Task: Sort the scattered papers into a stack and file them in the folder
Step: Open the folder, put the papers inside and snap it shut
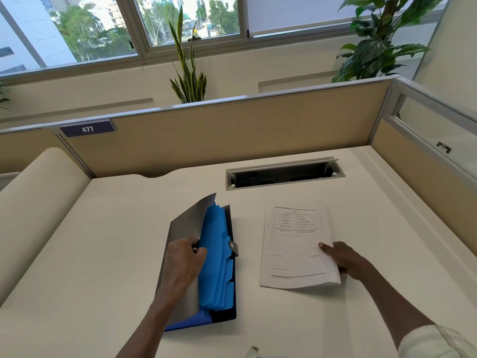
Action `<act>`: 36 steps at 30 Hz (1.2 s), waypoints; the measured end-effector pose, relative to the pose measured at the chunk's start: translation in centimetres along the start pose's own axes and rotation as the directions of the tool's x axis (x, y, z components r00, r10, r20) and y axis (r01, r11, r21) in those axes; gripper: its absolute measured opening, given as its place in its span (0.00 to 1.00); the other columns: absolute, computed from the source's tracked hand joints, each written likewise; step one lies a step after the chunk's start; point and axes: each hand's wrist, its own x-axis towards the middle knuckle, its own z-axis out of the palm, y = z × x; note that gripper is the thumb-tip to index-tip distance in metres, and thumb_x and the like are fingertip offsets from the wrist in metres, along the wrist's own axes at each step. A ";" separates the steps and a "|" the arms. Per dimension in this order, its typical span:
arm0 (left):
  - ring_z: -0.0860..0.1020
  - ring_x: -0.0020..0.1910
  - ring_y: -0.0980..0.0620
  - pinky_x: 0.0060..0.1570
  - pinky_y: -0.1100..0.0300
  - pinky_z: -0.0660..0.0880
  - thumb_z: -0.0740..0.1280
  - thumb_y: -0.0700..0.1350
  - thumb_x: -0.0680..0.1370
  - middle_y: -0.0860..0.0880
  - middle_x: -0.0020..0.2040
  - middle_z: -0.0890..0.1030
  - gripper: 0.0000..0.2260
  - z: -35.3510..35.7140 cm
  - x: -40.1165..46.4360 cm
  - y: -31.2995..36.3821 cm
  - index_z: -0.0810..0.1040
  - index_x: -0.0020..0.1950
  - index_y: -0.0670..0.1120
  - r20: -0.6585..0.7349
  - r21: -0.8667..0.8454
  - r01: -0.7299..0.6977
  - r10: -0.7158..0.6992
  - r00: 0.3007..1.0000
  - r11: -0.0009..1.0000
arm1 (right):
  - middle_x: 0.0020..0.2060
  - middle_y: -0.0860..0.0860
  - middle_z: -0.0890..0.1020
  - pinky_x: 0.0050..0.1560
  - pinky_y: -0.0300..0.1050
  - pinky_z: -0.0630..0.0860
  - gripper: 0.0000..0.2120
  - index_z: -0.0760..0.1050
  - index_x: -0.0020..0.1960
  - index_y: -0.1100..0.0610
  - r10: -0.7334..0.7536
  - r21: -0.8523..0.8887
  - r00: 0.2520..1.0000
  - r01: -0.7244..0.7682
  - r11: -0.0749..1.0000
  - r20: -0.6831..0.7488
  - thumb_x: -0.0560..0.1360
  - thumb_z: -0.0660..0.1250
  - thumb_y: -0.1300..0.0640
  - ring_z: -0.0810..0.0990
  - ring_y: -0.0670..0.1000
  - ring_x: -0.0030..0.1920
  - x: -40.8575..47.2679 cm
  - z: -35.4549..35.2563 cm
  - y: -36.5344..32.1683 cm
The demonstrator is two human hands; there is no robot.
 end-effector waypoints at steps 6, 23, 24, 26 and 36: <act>0.76 0.34 0.52 0.33 0.62 0.73 0.68 0.39 0.75 0.51 0.36 0.79 0.05 -0.4 0.3 0.0 0.82 0.41 0.42 -0.009 -0.008 0.004 -0.005 1.000 1.000 | 0.58 0.59 0.81 0.51 0.46 0.74 0.16 0.76 0.64 0.61 -0.288 -0.187 0.934 0.251 0.950 -0.211 0.79 0.64 0.55 0.79 0.60 0.56 -0.7 3.0 0.0; 0.78 0.32 0.45 0.34 0.52 0.78 0.65 0.38 0.75 0.40 0.39 0.84 0.08 -0.9 1.5 0.9 0.81 0.39 0.36 -0.014 -0.031 0.072 -0.072 0.997 0.997 | 0.51 0.60 0.84 0.33 0.23 0.69 0.13 0.77 0.55 0.65 -0.692 -0.324 0.623 0.612 0.722 -0.366 0.80 0.63 0.56 0.80 0.52 0.41 -12.5 10.5 -13.4; 0.76 0.31 0.47 0.33 0.54 0.76 0.65 0.38 0.75 0.40 0.39 0.84 0.09 -0.9 1.5 0.9 0.81 0.39 0.35 -0.011 -0.030 0.077 -0.077 0.997 0.997 | 0.49 0.60 0.84 0.28 0.23 0.66 0.12 0.78 0.53 0.65 -0.700 -0.333 0.629 0.616 0.714 -0.338 0.80 0.63 0.56 0.78 0.50 0.39 -13.0 11.3 -13.3; 0.75 0.32 0.50 0.33 0.59 0.73 0.65 0.38 0.75 0.40 0.38 0.84 0.09 -0.8 1.7 0.9 0.81 0.39 0.35 -0.011 -0.042 0.085 -0.085 0.996 0.996 | 0.48 0.58 0.84 0.29 0.29 0.66 0.12 0.78 0.51 0.64 -0.700 -0.350 0.661 0.609 0.712 -0.272 0.80 0.63 0.55 0.79 0.51 0.40 -13.7 12.8 -13.0; 0.72 0.32 0.55 0.32 0.68 0.66 0.66 0.37 0.76 0.50 0.34 0.78 0.13 -0.7 2.0 0.9 0.74 0.32 0.44 -0.034 -0.079 0.091 -0.094 0.995 0.993 | 0.54 0.56 0.83 0.42 0.39 0.74 0.14 0.77 0.54 0.63 -0.678 -0.358 0.731 0.614 0.704 -0.079 0.80 0.61 0.53 0.81 0.54 0.47 -14.6 14.1 -13.4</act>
